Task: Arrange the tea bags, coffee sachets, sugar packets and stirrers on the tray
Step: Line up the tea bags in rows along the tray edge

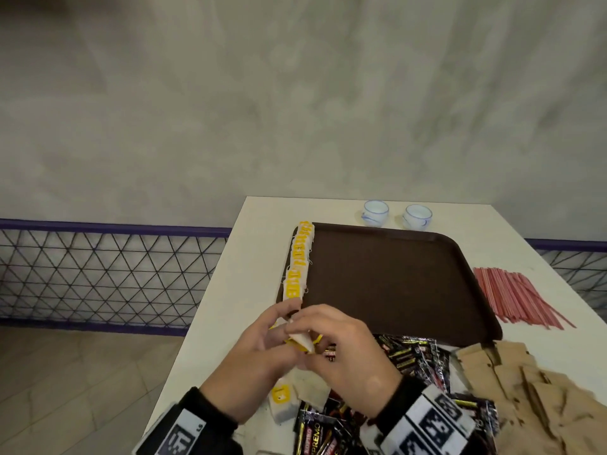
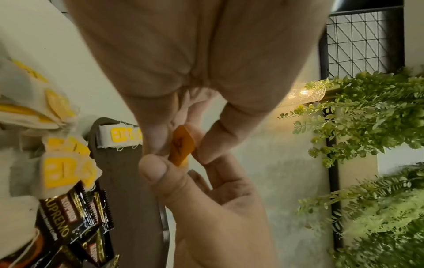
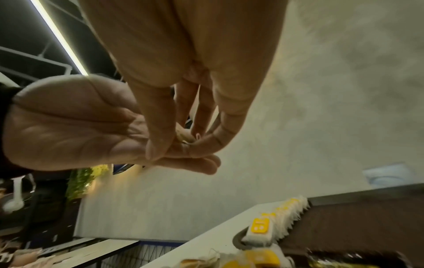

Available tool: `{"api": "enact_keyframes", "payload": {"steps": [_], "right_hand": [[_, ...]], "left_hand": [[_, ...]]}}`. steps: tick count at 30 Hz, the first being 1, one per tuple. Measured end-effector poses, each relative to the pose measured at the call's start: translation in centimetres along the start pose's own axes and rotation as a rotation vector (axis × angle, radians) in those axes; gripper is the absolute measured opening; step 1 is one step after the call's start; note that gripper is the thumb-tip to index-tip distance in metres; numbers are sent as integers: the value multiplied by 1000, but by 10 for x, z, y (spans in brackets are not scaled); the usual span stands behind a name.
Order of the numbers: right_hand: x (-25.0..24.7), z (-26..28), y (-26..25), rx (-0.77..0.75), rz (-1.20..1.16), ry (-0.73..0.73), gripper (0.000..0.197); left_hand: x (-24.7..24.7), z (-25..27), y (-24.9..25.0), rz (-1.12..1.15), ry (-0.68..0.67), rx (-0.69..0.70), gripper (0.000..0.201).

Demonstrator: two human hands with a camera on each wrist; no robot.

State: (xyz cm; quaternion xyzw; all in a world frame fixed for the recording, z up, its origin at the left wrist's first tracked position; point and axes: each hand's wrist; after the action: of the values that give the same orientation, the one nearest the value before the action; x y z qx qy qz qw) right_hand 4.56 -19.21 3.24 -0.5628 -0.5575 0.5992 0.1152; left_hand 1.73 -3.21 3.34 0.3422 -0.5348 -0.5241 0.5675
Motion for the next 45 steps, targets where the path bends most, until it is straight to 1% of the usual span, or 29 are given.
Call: {"api": "enact_keyframes", "payload": {"steps": [1, 2, 4, 6, 8, 11, 13, 15, 16, 18, 20, 21, 24, 26, 29, 31, 32, 34, 36, 38, 39, 41, 43, 45], "right_hand": [[-2, 5, 1, 14, -13, 26, 50], [-4, 9, 2, 34, -24, 49, 45], [-9, 17, 3, 91, -86, 104, 32], [-13, 24, 2, 176, -218, 136, 26], [-15, 31, 1, 250, -329, 140, 21], [-18, 39, -2, 332, -457, 114, 14], [-20, 44, -2, 372, -508, 88, 13], [-24, 47, -1, 409, -537, 63, 13], [-26, 48, -1, 419, -536, 51, 14], [-31, 49, -1, 424, -508, 32, 14], [-35, 51, 1, 409, -468, 22, 14], [-36, 52, 1, 396, -456, 18, 15], [-40, 54, 1, 389, -468, 1, 19], [-41, 55, 2, 421, -493, -28, 23], [-39, 56, 3, 437, -511, -88, 17], [-36, 56, 3, 428, -470, -74, 10], [-34, 56, 4, 431, -436, -35, 10], [-29, 56, 7, 448, -335, 94, 17], [-24, 55, 4, 448, -283, 196, 19], [-17, 52, -4, 426, -304, 177, 23], [-12, 50, -7, 416, -303, 144, 27], [-3, 44, -9, 398, -259, 111, 30], [4, 38, -7, 363, -217, 136, 23], [6, 32, -3, 324, -206, 184, 15]], "left_hand": [[1, 3, 0, 4, -29, 3, 68], [2, 5, 1, -7, -67, 15, 69], [8, 11, 0, -88, -107, 63, 64], [14, 14, -2, -216, -69, 136, 56], [21, 17, -5, -405, -27, 261, 55], [22, 19, -10, -703, 17, 485, 60], [22, 18, -12, -831, 17, 605, 64], [23, 18, -12, -895, 2, 684, 65], [23, 18, -11, -921, -12, 709, 62], [23, 18, -10, -969, -44, 743, 49], [23, 18, -9, -922, -77, 736, 36], [24, 19, -8, -872, -93, 713, 34], [27, 19, -7, -814, -113, 691, 32], [25, 18, -9, -795, -87, 664, 32], [21, 17, -14, -759, -9, 630, 28], [18, 16, -16, -805, 62, 653, 20], [16, 15, -17, -835, 113, 669, 17], [14, 13, -19, -885, 225, 690, 19], [15, 10, -20, -913, 303, 682, 19], [20, 8, -22, -894, 338, 651, 18], [23, 6, -23, -853, 339, 624, 20], [28, 6, -22, -724, 292, 554, 24], [31, 5, -19, -652, 215, 509, 25], [28, 4, -16, -654, 157, 516, 23]]}}
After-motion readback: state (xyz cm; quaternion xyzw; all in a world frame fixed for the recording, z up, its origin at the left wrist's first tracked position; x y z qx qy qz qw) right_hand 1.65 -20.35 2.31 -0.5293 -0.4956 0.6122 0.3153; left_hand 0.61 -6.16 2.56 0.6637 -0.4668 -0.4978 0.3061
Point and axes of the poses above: each hand's wrist, its own z-axis away from the middle knuckle, its own x-axis out of the palm, y = z × x, and after that the axes turned 1 degree about x, right-handed
